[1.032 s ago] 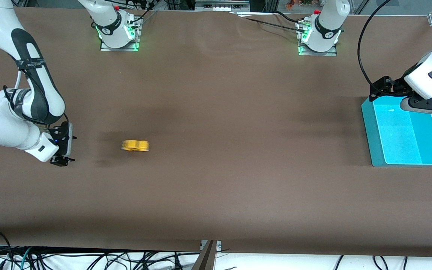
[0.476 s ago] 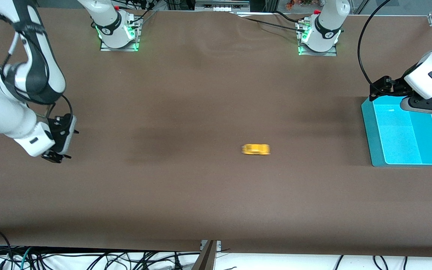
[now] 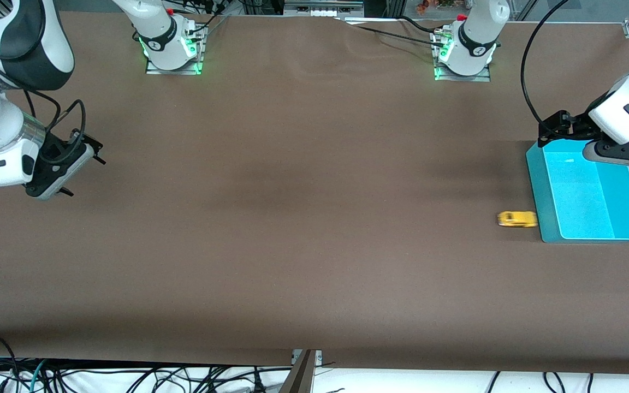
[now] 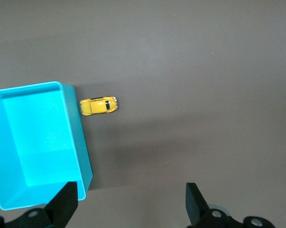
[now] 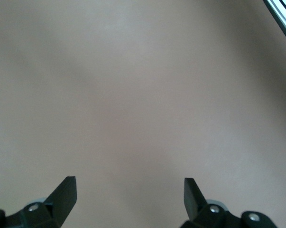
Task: Wind and store yellow beetle car
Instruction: 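Return the right arm to rest while the left gripper lowers toward the car, then grasp the yellow car beside the tray with the left gripper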
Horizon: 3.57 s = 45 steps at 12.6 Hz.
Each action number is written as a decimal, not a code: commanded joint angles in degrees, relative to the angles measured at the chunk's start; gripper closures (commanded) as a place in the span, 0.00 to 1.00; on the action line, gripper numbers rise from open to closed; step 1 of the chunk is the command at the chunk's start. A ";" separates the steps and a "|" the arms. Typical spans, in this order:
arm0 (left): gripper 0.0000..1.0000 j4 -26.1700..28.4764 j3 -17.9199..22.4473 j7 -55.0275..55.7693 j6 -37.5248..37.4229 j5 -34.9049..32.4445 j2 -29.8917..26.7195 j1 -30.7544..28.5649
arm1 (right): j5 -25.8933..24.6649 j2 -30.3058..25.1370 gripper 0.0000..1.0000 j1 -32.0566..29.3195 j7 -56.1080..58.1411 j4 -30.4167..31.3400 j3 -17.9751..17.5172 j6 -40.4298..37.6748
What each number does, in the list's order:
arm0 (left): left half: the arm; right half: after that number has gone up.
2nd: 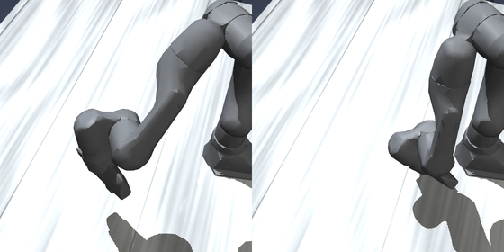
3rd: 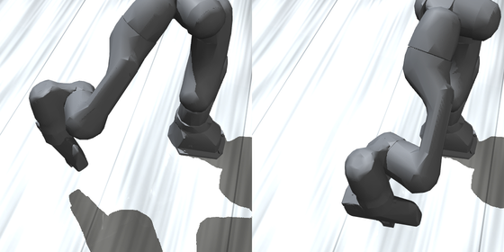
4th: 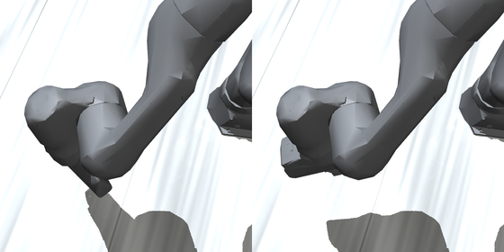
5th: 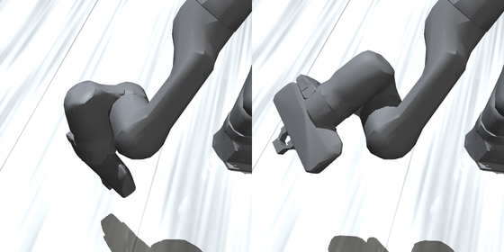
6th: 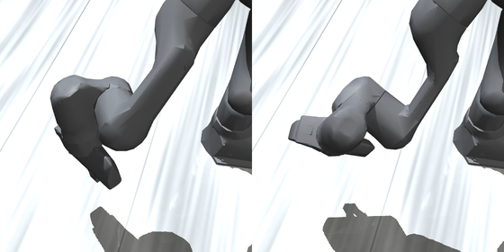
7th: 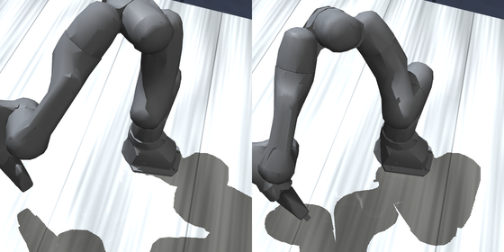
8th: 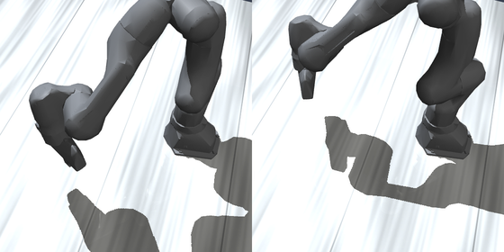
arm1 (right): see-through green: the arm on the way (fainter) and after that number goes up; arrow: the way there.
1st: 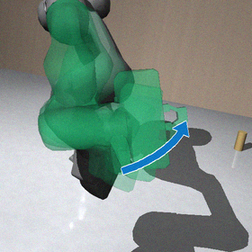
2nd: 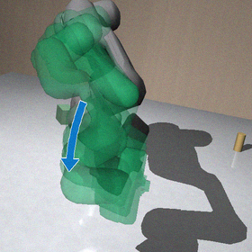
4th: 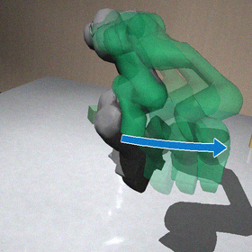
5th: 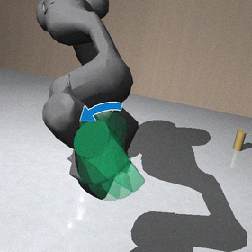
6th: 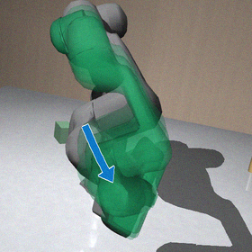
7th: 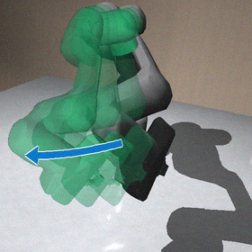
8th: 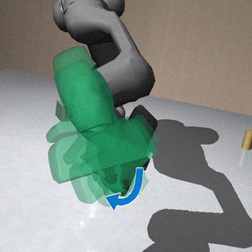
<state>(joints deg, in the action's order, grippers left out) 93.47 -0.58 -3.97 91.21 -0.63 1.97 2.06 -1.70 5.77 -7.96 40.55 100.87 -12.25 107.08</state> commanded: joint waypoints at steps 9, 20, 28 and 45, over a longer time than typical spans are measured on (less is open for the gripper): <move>0.00 -1.54 0.23 -17.51 -0.86 -1.22 5.84 -0.38 | 4.95 -10.33 0.00 2.86 -36.42 -1.11 3.89 -11.09; 0.00 1.00 0.31 -84.05 19.31 -1.13 26.32 -9.79 | 4.07 -8.58 0.00 2.33 -36.25 -6.11 4.51 -14.18; 0.00 16.13 0.31 -90.94 44.40 -3.33 26.77 -9.44 | 3.19 -7.35 0.00 2.60 -35.98 -7.35 5.22 -15.24; 0.79 16.13 -0.04 -90.60 38.71 -2.54 26.35 -10.14 | 2.93 -7.26 0.00 2.25 -36.07 -7.26 5.30 -15.85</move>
<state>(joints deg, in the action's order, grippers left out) 109.74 -0.25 -93.79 133.78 -2.59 31.50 -8.05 1.87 -2.00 -5.67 4.79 95.11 -6.92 92.79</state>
